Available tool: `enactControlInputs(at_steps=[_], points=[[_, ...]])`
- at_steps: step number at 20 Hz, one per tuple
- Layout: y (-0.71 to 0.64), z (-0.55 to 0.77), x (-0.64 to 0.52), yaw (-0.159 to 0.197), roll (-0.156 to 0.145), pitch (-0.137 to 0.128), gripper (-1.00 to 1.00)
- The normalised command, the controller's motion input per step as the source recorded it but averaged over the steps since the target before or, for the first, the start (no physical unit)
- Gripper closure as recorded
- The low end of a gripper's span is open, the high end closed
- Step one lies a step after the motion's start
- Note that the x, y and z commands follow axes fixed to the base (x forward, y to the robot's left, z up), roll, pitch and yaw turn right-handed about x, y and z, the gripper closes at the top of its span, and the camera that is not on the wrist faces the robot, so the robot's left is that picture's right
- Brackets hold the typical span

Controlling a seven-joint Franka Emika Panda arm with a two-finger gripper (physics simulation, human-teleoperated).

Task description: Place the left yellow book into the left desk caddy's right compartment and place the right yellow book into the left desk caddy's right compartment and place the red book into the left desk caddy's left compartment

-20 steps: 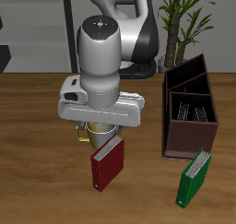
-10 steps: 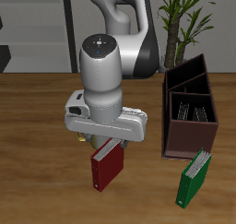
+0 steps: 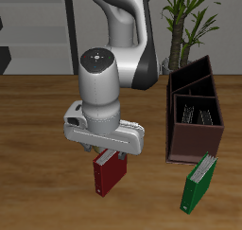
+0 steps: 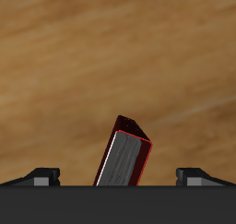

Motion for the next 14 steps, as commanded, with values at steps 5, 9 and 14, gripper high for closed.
enactControlInputs(at_steps=[5,9,14], points=[[0.02,-0.25,0.02,-0.004,0.008,0.013,-1.0],[-0.04,-0.2,0.02,-0.046,-0.013,0.031,-1.0],[-0.14,-0.07,-0.06,-0.087,-0.072,-0.006,1.0]])
